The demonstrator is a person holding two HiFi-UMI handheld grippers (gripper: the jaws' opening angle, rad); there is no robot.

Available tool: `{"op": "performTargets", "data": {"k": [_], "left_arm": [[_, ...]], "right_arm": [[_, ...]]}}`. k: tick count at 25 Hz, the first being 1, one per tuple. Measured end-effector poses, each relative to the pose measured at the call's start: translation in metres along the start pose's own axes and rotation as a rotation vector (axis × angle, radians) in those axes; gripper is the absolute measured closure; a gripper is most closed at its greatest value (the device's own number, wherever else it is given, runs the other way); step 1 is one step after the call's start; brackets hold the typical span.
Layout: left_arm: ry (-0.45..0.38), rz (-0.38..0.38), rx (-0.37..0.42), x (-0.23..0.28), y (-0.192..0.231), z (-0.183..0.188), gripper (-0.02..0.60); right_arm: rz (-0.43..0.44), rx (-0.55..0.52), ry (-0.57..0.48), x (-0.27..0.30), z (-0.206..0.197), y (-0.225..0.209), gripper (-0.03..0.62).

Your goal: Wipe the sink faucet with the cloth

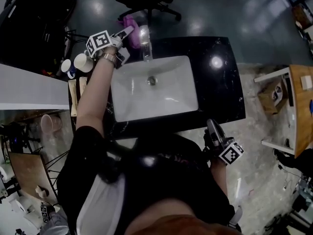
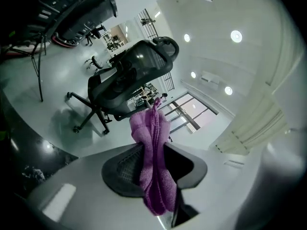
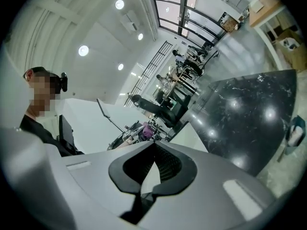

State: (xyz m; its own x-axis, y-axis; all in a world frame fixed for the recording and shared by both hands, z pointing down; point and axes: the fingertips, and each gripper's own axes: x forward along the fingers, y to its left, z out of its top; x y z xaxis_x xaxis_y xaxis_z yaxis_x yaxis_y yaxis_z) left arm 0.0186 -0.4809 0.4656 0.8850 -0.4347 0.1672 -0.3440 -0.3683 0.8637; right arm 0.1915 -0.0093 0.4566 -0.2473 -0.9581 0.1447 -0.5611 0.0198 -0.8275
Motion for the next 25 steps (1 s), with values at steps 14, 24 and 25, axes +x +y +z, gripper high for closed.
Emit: {"op": "performTargets", "data": {"k": [14,24,25], "left_arm": [[0.162,0.439,0.232,0.025,0.107,-0.064,0.462],[0.235,0.533,0.303,0.026,0.126,-0.081,0.462],[0.238,0.531,0.300,0.026,0.126,-0.081,0.462]], "right_arm": [[-0.040,0.024,-0.011,0.022,-0.019,-0.001,0.583],[-0.033,0.057,-0.034,0.020,-0.016,-0.010,0.583],[-0.029,0.057,-0.031,0.021,-0.016,-0.009,0.583]]}}
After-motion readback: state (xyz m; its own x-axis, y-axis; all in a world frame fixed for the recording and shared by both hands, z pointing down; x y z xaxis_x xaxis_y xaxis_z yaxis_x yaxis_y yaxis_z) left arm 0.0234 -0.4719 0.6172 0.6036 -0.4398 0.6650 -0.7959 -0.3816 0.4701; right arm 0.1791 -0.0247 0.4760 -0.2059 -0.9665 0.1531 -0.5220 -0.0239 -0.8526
